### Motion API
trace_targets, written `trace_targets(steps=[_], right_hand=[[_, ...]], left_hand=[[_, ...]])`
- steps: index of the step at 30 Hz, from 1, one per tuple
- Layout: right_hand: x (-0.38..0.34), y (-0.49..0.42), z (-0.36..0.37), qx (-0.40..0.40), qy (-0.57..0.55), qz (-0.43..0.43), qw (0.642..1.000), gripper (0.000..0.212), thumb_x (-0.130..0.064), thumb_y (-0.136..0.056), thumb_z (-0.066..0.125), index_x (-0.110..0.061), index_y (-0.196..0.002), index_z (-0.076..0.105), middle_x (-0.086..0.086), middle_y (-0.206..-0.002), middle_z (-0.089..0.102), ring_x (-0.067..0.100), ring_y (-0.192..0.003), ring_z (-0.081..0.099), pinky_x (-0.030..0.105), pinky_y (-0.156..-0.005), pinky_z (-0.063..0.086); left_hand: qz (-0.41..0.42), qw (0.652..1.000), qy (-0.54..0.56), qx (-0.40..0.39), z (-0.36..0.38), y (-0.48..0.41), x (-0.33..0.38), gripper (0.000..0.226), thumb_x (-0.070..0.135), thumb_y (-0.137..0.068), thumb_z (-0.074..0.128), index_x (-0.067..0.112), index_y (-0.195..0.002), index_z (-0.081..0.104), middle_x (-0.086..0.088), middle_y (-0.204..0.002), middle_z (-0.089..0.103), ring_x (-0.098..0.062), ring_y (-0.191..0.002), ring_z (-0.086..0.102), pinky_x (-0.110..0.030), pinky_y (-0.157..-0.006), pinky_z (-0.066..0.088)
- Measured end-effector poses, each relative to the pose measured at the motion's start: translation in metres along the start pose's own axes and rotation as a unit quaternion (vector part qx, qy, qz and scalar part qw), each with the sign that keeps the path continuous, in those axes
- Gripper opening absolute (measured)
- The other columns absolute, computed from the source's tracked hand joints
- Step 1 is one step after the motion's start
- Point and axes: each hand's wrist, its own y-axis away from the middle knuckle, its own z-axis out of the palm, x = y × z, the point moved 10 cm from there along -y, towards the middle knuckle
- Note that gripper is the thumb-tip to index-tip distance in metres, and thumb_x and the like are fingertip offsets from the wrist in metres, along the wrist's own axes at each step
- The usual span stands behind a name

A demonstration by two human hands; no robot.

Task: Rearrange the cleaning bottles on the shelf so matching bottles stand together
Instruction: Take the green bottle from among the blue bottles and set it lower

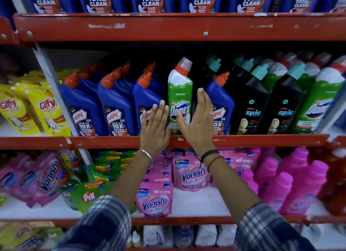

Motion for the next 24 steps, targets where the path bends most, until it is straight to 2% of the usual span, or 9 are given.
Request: trace_targets(steps=[4, 7, 14, 17, 19, 24], right_hand=[[0.004, -0.012, 0.021, -0.014, 0.02, 0.083, 0.996, 0.093, -0.047, -0.08, 0.068, 0.0, -0.145, 0.021, 0.021, -0.144, 0.038, 0.034, -0.13, 0.039, 0.043, -0.101, 0.042], [0.004, -0.018, 0.035, -0.025, 0.039, 0.094, 0.994, 0.099, -0.053, -0.079, 0.067, 0.001, -0.146, 0.019, 0.023, -0.142, 0.04, 0.036, -0.124, 0.045, 0.045, -0.097, 0.044], [0.011, -0.021, 0.039, -0.018, 0.017, 0.119, 0.993, 0.089, -0.051, -0.073, 0.073, -0.003, -0.138, 0.034, 0.015, -0.126, 0.05, 0.031, -0.109, 0.055, 0.039, -0.082, 0.049], [0.012, -0.018, 0.027, 0.003, -0.021, 0.141, 0.99, 0.086, -0.047, -0.068, 0.077, -0.006, -0.133, 0.039, 0.009, -0.121, 0.052, 0.026, -0.106, 0.056, 0.028, -0.075, 0.042], [0.012, -0.01, 0.015, 0.021, -0.06, 0.157, 0.986, 0.085, -0.041, -0.065, 0.08, -0.008, -0.131, 0.04, 0.006, -0.12, 0.053, 0.023, -0.105, 0.056, 0.024, -0.075, 0.039], [0.012, 0.019, -0.024, 0.077, -0.154, 0.16, 0.972, 0.083, -0.029, -0.059, 0.086, -0.014, -0.127, 0.04, -0.003, -0.117, 0.054, 0.014, -0.104, 0.058, 0.021, -0.084, 0.05]], left_hand=[[-0.034, 0.998, -0.053, 0.002, 0.013, 0.006, -0.015, 0.062, 0.032, -0.098, 0.027, 0.017, -0.151, -0.002, 0.006, -0.158, -0.013, -0.011, -0.146, -0.008, -0.042, -0.118, -0.008], [-0.02, 0.996, -0.081, 0.012, 0.022, 0.011, -0.02, 0.058, 0.032, -0.1, 0.022, 0.015, -0.151, 0.0, 0.005, -0.159, -0.01, -0.012, -0.146, -0.008, -0.044, -0.117, -0.007], [-0.006, 0.995, -0.094, 0.044, 0.026, 0.015, -0.02, 0.059, 0.031, -0.099, 0.024, 0.011, -0.152, 0.006, 0.0, -0.16, -0.004, -0.016, -0.147, -0.002, -0.044, -0.118, -0.001], [-0.004, 0.995, -0.091, 0.047, 0.026, 0.016, -0.021, 0.058, 0.031, -0.1, 0.023, 0.011, -0.151, 0.006, 0.0, -0.16, -0.004, -0.016, -0.147, -0.001, -0.043, -0.118, -0.002], [-0.004, 0.994, -0.1, 0.045, 0.025, 0.016, -0.021, 0.058, 0.03, -0.099, 0.023, 0.011, -0.151, 0.006, 0.0, -0.16, -0.005, -0.015, -0.147, -0.002, -0.043, -0.119, -0.004], [-0.005, 0.993, -0.106, 0.051, 0.024, 0.016, -0.022, 0.061, 0.029, -0.097, 0.028, 0.01, -0.151, 0.006, -0.001, -0.16, -0.005, -0.016, -0.147, -0.002, -0.042, -0.119, -0.005]])
